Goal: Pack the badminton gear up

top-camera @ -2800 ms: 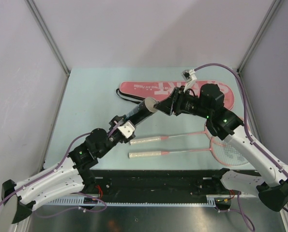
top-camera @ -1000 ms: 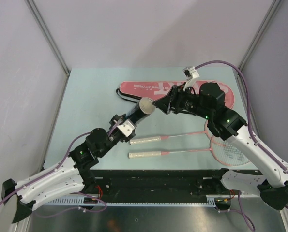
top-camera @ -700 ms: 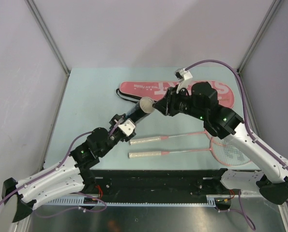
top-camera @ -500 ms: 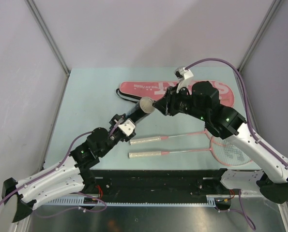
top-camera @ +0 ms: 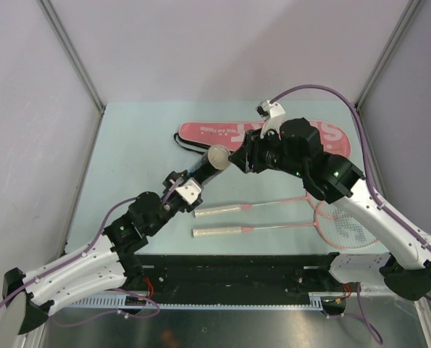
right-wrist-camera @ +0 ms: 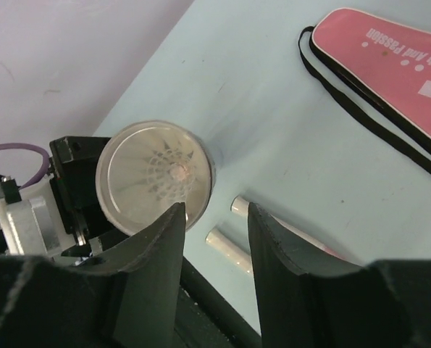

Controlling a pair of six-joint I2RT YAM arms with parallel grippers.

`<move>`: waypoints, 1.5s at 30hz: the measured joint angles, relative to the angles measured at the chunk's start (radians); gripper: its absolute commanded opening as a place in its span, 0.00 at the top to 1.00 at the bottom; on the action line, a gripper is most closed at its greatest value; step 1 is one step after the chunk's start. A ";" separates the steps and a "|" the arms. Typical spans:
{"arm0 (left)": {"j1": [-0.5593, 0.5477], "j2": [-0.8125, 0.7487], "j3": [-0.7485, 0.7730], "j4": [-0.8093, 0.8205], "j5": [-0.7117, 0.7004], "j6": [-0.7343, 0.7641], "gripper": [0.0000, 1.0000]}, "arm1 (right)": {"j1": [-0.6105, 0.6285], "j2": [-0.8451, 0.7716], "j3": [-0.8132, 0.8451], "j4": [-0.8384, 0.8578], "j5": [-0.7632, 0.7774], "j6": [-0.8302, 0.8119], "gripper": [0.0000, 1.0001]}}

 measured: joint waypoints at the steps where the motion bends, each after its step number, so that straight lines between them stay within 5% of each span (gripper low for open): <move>1: 0.000 -0.001 0.000 0.000 0.000 0.000 1.00 | -0.003 0.006 0.004 -0.002 -0.003 0.000 0.55; 18: 0.000 -0.009 0.000 0.006 0.001 0.000 1.00 | -0.015 -0.003 0.078 -0.019 0.018 -0.001 0.51; 27: 0.008 -0.020 -0.006 -0.098 -0.031 0.015 1.00 | 0.011 0.083 -0.070 0.124 0.030 0.063 0.49; 37: -0.001 -0.022 -0.002 -0.008 0.006 0.013 1.00 | -0.123 -0.055 -0.064 0.129 -0.056 0.074 0.41; 45: -0.001 -0.008 0.000 0.006 -0.017 0.006 1.00 | -0.108 -0.104 -0.035 0.106 -0.059 0.068 0.38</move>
